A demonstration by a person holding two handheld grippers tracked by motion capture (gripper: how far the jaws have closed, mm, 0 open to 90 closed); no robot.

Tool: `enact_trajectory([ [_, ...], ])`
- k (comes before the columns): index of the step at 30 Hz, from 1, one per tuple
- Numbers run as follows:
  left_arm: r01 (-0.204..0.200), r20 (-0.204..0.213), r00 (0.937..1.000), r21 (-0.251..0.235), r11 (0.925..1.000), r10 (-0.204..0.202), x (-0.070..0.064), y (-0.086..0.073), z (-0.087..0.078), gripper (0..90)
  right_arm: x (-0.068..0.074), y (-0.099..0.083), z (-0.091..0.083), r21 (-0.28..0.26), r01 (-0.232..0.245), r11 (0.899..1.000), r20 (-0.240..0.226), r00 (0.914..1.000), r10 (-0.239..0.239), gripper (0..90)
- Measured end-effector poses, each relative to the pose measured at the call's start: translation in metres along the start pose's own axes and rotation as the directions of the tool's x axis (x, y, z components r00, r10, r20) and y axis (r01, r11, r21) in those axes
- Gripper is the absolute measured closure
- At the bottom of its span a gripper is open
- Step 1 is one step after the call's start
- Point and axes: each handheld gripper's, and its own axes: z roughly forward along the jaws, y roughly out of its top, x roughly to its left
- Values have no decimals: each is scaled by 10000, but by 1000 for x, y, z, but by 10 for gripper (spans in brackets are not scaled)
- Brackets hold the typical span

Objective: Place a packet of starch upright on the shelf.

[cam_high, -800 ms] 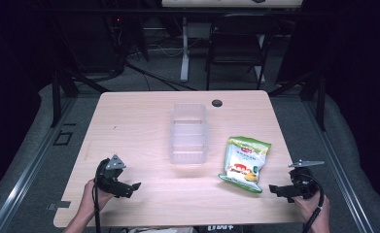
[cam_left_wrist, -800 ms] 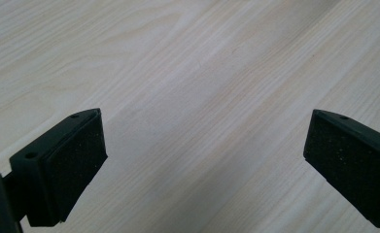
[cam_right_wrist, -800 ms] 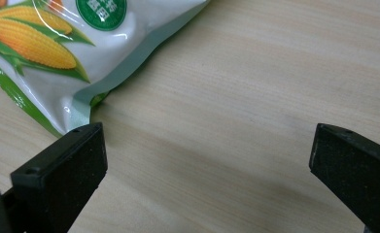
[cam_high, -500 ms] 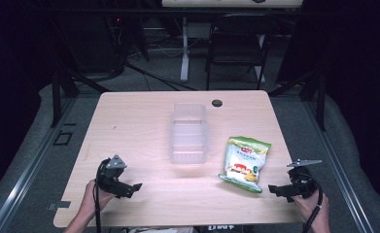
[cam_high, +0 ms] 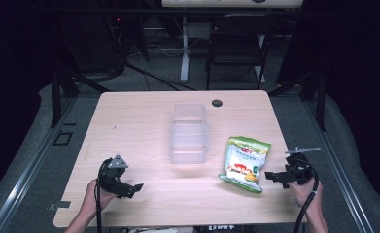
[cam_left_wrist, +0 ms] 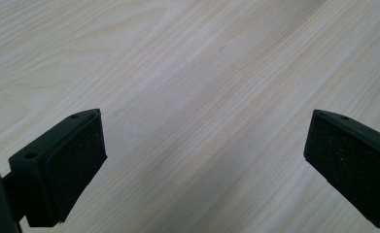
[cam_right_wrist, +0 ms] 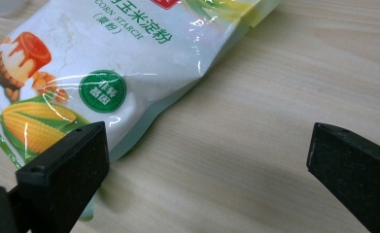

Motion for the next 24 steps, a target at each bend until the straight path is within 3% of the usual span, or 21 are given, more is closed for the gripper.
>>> enact_trajectory([
  [13, -54, -52, 10000, 200, 9998, 55, 0, 2, 2, 14, -11, 27, 17, -159, -299, 9994, -464, 9985, 291, 30],
  [16, -83, -51, 10000, 206, 9998, 84, -1, 2, 2, 14, -10, 34, 22, -176, -201, 9996, -277, 9994, 196, 33],
  [24, -84, -62, 9999, 220, 9997, 85, 0, 2, 1, 14, -17, 51, 34, -98, -437, 9990, -330, 9985, 434, 32],
])
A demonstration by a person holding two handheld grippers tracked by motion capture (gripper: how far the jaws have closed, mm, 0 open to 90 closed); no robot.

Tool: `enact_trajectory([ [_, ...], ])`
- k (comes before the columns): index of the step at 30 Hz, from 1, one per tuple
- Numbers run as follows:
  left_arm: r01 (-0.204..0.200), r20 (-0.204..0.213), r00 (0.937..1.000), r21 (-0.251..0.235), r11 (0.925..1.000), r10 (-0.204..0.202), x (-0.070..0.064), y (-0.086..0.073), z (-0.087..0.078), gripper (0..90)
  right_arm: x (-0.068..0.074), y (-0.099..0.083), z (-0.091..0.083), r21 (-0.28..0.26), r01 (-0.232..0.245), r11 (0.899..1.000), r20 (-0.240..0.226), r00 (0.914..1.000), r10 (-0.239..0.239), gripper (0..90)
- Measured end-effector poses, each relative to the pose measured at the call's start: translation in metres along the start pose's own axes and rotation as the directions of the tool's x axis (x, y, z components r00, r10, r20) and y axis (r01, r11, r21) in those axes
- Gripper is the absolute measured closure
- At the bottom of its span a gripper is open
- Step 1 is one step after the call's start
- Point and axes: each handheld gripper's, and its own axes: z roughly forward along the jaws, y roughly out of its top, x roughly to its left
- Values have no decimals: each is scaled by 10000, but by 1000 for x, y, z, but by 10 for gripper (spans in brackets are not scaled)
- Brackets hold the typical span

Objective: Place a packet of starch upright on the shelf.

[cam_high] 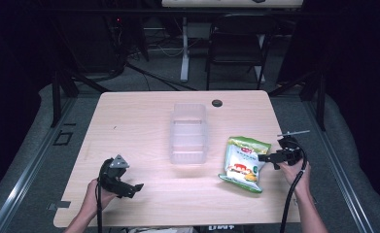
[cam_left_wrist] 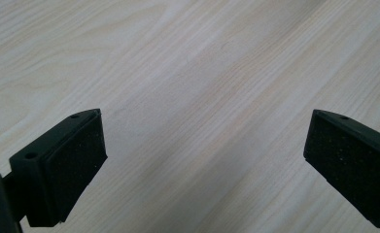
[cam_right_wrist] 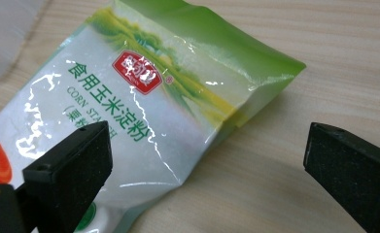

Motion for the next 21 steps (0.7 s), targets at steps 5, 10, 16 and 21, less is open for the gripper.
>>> enact_trajectory([
  [5, 13, 19, 10000, 2, 10000, -13, 0, 0, 0, 13, -4, 9, 7, 93, -252, 9996, -177, 9995, 253, 0],
  [10, 21, 2, 10000, -3, 10000, -21, 0, 0, 0, 13, -6, 15, 15, 267, -319, 9991, -304, 9990, 327, 0],
  [16, 26, -8, 10000, -8, 10000, -26, 0, 0, 0, 14, -8, 19, 23, 448, -552, 9975, -239, 9981, 563, 108],
  [21, 25, -13, 10000, 4, 10000, -25, 0, 0, 0, 14, -8, 22, 27, 463, -743, 9962, -165, 9970, 751, 177],
])
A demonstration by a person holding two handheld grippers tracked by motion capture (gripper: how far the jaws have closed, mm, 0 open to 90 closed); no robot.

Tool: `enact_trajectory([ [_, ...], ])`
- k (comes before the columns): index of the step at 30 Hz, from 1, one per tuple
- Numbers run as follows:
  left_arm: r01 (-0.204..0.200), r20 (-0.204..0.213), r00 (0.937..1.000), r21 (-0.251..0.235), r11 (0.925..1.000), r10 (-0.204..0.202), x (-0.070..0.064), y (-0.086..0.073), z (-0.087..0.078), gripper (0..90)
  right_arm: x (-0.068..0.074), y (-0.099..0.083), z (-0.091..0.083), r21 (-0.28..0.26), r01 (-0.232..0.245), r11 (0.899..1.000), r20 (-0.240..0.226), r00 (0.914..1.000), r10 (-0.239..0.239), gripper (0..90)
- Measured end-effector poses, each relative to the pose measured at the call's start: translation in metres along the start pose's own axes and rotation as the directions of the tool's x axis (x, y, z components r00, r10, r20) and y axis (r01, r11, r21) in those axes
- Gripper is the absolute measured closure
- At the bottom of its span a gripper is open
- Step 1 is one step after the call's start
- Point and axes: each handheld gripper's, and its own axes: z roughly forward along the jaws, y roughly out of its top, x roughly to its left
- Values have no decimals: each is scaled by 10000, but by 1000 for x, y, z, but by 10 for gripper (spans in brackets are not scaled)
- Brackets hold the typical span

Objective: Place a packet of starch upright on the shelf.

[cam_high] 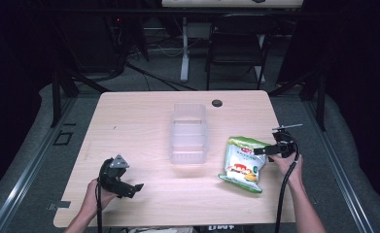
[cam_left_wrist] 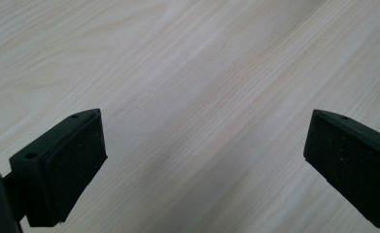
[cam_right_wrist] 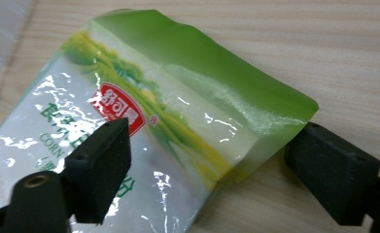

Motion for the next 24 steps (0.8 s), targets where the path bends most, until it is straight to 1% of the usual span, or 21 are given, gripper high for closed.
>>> enact_trajectory([
  [2, -17, -24, 10000, 21, 10000, 17, 0, 0, 0, 15, 0, 1, 3, 26, -54, 10000, 80, 10000, 54, 258],
  [4, -4, -86, 10000, -54, 10000, 4, 0, 0, 0, 15, 0, 2, 4, 129, -46, 9999, 87, 10000, 45, 300],
  [5, -4, -86, 10000, -54, 10000, 4, 0, 0, 0, 15, 0, 2, 4, 129, -46, 9999, 87, 10000, 45, 300],
  [6, 24, -118, 9999, -97, 9999, -25, 0, -1, 1, 15, 1, 1, 4, -15, -169, 9999, 148, 9997, 169, 374],
  [7, 19, -122, 9999, -93, 10000, -20, 0, -1, 1, 15, 2, 1, 3, -114, -220, 9997, 228, 9995, 222, 423],
  [8, 19, -122, 9999, -93, 10000, -20, 0, -1, 1, 16, 2, 1, 3, -114, -220, 9997, 228, 9995, 222, 423],
  [9, 22, -124, 9999, -85, 10000, -23, 0, -1, 0, 16, 2, 1, 1, -294, -253, 9992, 94, 9996, 256, 515],
  [11, 19, -129, 9999, -76, 10000, -20, 0, -1, 0, 16, 1, 0, 0, -361, -303, 9989, -140, 9995, 298, 606],
  [13, 17, -138, 9999, -67, 10000, -18, 0, -1, 0, 17, 1, -1, 1, -470, -449, 9979, -394, 9983, 431, 681],
  [14, 19, -141, 9999, -75, 10000, -20, -1, -1, 0, 17, 1, -1, 1, -364, -402, 9985, -486, 9981, 384, 706],
  [15, 20, -146, 9999, -80, 10000, -21, -1, -1, 0, 17, 2, -2, 1, -370, -393, 9985, -530, 9979, 373, 736],
  [16, 62, -141, 9999, -89, 9999, -63, -1, -1, 0, 18, 2, -2, 1, -381, -364, 9986, -685, 9971, 338, 753],
  [17, 30, -166, 9999, -68, 10000, -31, -1, -1, 0, 18, 3, -2, 0, -329, -283, 9991, -680, 9973, 260, 765],
  [18, 27, -91, 10000, -27, 10000, -28, 0, -1, 0, 18, 6, -3, 0, -455, -331, 9984, -576, 9979, 305, 772],
  [20, 37, -103, 9999, -12, 10000, -37, 0, -1, 0, 19, 9, -4, -1, -437, -160, 9989, -443, 9989, 141, 786],
  [21, 37, -103, 9999, -12, 10000, -37, 0, -1, 0, 19, 9, -4, -1, -437, -160, 9989, -443, 9989, 141, 786],
  [22, 48, -178, 9998, -24, 10000, -49, -1, -1, 0, 19, 13, -4, -2, -437, -30, 9990, -328, 9995, 16, 798],
  [24, 32, -172, 9998, -25, 10000, -32, -1, -1, 0, 19, 18, -6, -4, -369, 113, 9993, -258, 9996, -122, 807],
])
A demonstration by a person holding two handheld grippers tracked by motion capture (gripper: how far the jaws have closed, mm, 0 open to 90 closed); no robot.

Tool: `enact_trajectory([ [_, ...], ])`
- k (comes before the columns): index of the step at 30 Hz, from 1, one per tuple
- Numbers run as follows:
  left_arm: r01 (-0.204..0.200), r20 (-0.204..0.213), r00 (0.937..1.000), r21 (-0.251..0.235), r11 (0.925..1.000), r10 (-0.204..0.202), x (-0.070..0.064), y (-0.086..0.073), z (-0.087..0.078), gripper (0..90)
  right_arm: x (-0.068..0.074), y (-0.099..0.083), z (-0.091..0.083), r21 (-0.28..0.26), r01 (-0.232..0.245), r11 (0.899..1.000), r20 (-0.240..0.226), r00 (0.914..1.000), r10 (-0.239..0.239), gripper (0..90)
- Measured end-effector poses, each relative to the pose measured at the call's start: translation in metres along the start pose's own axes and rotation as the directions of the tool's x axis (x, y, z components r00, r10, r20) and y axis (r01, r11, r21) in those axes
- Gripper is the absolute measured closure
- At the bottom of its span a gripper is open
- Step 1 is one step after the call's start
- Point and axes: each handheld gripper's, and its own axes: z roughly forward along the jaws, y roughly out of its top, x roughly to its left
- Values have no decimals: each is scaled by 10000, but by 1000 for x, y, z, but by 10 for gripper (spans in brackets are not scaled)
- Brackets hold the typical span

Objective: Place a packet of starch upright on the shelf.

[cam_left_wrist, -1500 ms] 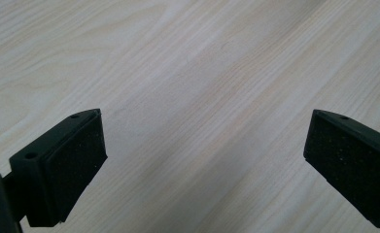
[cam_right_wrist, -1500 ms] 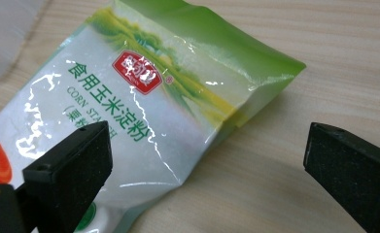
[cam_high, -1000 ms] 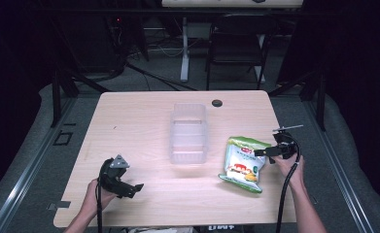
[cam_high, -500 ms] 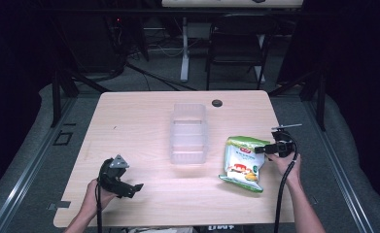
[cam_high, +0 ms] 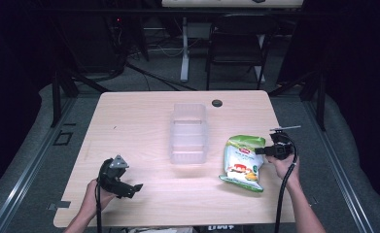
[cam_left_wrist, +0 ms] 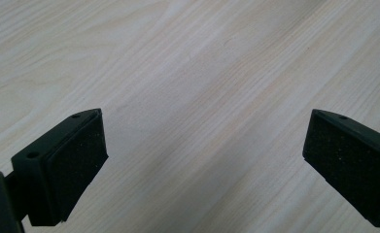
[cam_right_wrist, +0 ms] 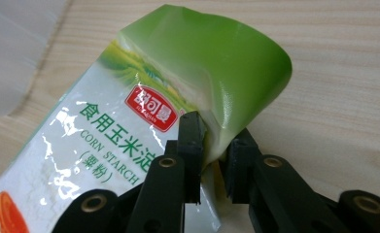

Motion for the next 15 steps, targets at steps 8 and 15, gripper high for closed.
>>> enact_trajectory([
  [8, -61, 49, 10000, 63, 10000, 61, 1, 0, -1, 20, 22, -10, -3, 95, 614, 9981, 454, 9971, -618, 835],
  [15, -38, 62, 10000, 29, 10000, 38, 0, -1, -2, 20, 32, -18, -5, 243, 774, 9967, 702, 9944, -790, 843],
])
